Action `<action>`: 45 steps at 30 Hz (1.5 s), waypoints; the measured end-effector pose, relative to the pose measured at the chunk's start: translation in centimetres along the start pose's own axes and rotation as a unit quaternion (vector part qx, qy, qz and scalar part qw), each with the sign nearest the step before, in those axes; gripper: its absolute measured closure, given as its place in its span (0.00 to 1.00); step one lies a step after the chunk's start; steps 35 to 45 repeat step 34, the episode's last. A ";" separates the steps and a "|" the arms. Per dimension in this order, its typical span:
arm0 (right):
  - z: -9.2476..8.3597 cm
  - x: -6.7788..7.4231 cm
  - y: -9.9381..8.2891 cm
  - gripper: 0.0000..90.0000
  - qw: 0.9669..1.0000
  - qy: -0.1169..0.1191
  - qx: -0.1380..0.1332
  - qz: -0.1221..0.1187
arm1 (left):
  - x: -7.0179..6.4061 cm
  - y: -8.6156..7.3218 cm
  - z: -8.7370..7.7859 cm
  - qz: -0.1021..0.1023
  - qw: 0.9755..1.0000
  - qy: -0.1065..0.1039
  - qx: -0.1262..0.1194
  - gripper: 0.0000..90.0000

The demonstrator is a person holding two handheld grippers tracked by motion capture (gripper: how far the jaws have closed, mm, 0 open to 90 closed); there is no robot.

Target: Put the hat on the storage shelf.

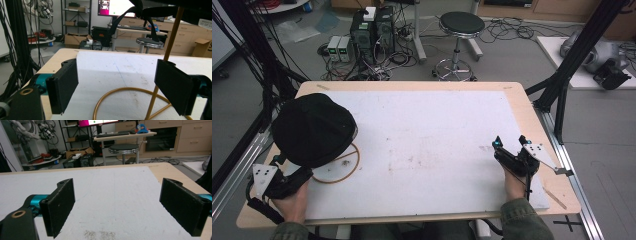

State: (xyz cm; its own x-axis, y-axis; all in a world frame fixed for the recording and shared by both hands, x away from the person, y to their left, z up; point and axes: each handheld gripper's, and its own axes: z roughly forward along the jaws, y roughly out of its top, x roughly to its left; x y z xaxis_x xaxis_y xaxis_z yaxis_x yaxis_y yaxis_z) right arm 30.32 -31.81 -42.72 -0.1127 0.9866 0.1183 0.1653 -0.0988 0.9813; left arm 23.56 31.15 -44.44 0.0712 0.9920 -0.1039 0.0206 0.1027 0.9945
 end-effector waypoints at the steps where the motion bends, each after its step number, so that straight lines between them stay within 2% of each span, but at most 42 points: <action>1: 0.0 0.0 0.0 0.14 1.000 0.002 0.000 -0.002 | 0.0 0.0 0.0 0.000 1.000 0.000 0.000 0.21; 12: -0.2 -0.1 0.0 0.14 1.000 0.000 -0.002 0.005 | 0.0 0.1 -0.1 -0.001 1.000 0.000 0.000 0.22; 16: -0.2 -0.2 -0.1 0.14 1.000 0.002 0.002 0.005 | 0.2 0.0 -0.1 -0.011 1.000 0.000 -0.001 0.22; 20: -0.2 -0.2 -0.1 0.14 1.000 0.002 0.002 0.005 | 0.2 0.0 -0.1 -0.012 1.000 0.001 -0.001 0.22; 45: 0.0 -0.2 -0.2 0.14 1.000 0.005 0.007 0.002 | 0.2 0.0 0.0 -0.010 1.000 -0.001 -0.001 0.22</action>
